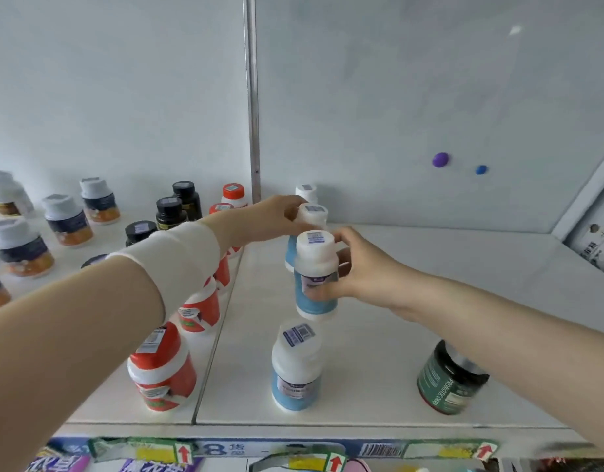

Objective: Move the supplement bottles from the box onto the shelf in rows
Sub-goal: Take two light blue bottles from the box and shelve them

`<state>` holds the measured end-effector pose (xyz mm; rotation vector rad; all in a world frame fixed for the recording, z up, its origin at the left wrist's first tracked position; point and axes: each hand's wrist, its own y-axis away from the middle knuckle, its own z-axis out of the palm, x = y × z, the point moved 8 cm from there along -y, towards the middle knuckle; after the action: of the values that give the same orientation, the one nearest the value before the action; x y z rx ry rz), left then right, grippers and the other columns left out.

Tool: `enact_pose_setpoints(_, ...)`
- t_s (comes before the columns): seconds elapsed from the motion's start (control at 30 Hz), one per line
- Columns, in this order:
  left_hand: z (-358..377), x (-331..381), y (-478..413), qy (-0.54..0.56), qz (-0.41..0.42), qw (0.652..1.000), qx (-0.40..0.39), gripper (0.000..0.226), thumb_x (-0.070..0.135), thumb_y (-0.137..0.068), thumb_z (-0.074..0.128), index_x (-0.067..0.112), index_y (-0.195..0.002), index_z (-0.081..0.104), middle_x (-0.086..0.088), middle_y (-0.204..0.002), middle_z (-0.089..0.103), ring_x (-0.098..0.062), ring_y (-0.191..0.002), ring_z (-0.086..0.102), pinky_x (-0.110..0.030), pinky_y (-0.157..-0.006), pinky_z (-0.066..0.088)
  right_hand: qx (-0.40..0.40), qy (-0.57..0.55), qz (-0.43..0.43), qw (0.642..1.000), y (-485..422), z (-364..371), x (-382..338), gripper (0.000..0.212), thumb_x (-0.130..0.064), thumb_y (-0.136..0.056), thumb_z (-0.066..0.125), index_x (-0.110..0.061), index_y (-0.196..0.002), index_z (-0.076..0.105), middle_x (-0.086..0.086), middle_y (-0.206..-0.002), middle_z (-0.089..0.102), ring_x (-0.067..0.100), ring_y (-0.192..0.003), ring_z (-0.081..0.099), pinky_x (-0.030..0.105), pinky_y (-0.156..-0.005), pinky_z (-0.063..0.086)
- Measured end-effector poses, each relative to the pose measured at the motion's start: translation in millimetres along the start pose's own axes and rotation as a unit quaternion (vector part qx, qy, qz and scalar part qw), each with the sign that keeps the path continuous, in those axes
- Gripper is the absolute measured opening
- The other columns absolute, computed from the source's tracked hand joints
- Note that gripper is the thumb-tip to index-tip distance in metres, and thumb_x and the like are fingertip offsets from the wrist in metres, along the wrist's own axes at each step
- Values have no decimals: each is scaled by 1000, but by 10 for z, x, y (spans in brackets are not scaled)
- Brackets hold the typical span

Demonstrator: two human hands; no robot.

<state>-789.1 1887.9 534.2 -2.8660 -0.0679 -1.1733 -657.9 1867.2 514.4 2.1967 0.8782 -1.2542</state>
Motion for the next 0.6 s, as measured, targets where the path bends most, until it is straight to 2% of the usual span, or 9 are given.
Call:
enact_pose_setpoints(0.1, 50, -99, -68, -9, -20, 1000, -16, 15, 26, -88, 63, 20, -97, 53, 13, -82, 56, -4, -76, 52, -14, -64, 37, -5, 18, 0, 1000, -113, 110, 69, 62, -11, -71, 79, -23, -117, 41, -5, -108, 56, 5, -86, 55, 16, -69, 45)
enact_pose_setpoints(0.2, 111, -161, -119, -29, -29, 998, -43, 23, 27, -87, 64, 19, -106, 56, 8, -93, 60, -6, -83, 55, -16, -74, 39, -5, 30, 6, 1000, -191, 190, 93, 67, -9, -70, 79, -21, -123, 39, -7, -107, 52, 9, -92, 54, 15, -70, 44)
enact_pose_setpoints(0.3, 151, -203, -174, -54, -37, 997, -52, 34, 25, -89, 62, 15, -121, 54, 5, -101, 57, -11, -91, 54, -21, -81, 38, -1, 52, 12, 999, -273, 234, 92, 71, -11, -69, 80, -19, -126, 39, -5, -113, 52, 13, -102, 53, 22, -83, 45)
enact_pose_setpoints(0.4, 182, -241, -224, -63, -43, 995, -58, 39, 26, -87, 65, 15, -123, 54, 2, -108, 60, -13, -95, 56, -22, -83, 40, 3, 71, 25, 997, -312, 260, 134, 72, -12, -69, 80, -16, -127, 37, -7, -112, 51, 15, -106, 53, 27, -90, 46)
enact_pose_setpoints(0.6, 191, -246, -248, -48, -37, 996, -63, 45, 28, -80, 72, 15, -119, 53, 3, -105, 59, -13, -94, 56, -18, -76, 40, 3, 87, 43, 995, -267, 291, 212, 82, -11, -71, 79, -20, -136, 30, -17, -95, 44, 11, -101, 49, 20, -81, 38)
